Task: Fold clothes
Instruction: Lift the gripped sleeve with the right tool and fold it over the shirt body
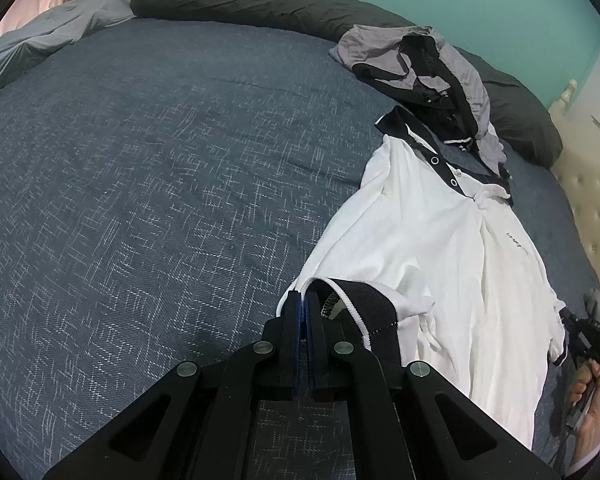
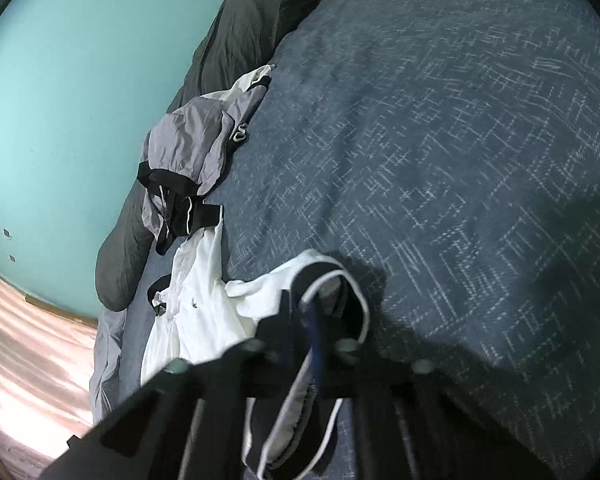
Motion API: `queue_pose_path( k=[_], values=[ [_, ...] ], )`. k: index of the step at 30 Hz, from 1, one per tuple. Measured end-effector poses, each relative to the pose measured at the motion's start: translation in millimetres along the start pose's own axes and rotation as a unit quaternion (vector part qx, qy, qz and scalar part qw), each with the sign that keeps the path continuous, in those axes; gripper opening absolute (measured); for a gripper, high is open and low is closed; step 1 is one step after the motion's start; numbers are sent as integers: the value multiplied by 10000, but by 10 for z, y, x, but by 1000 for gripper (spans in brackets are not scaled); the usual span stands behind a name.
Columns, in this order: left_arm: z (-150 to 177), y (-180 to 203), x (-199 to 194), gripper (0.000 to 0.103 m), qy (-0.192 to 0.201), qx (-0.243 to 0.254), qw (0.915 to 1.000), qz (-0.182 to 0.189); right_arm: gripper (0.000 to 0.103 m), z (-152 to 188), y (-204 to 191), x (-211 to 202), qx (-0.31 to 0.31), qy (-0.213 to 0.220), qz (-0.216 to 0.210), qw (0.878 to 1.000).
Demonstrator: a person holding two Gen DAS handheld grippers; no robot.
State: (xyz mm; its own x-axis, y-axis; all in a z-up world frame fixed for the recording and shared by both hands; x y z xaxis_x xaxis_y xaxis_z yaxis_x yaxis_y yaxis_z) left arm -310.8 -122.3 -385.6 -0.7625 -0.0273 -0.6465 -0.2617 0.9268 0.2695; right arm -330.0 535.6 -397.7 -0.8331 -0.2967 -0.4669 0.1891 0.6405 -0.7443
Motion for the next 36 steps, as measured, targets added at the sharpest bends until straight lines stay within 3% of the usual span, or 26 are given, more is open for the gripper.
queue_pose_path(
  k=[14,20,25,34,35,36],
  values=[
    [-7,-17,-3,2,-2,-36,10000,-21,1,-461,-1,-423,77,869,-26,9962],
    [-2,-28,1,2,-4,-47,10000,-33,1,-370,253,-318,313,744,294,9963],
    [20,-26,12,2,-38,-57,10000,-27,1,-351,342,-253,545,619,212,9964],
    [19,-19,13,2,-50,-85,10000,-6,12,-298,621,-369,1003,758,665,9898],
    [19,-13,11,2,-51,-81,10000,0,15,-297,606,-374,1032,751,610,9899],
    [20,-8,10,2,-51,-77,10000,2,27,-296,591,-379,1061,744,555,9900]
  ],
)
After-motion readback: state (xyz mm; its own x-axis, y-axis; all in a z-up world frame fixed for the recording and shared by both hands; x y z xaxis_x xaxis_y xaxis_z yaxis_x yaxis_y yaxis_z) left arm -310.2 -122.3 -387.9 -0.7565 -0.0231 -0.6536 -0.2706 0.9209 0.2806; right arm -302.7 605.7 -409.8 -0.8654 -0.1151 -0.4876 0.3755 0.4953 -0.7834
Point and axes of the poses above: each gripper's, at about its wrist camera, not at the fingertips, and x roughly the way its jaws point, y to its right, z to its underside, the point moved 10 cm from there along x, roughly the way its jaws point, and after that the axes turned 13 degrees about y, right-handed, at the moved point
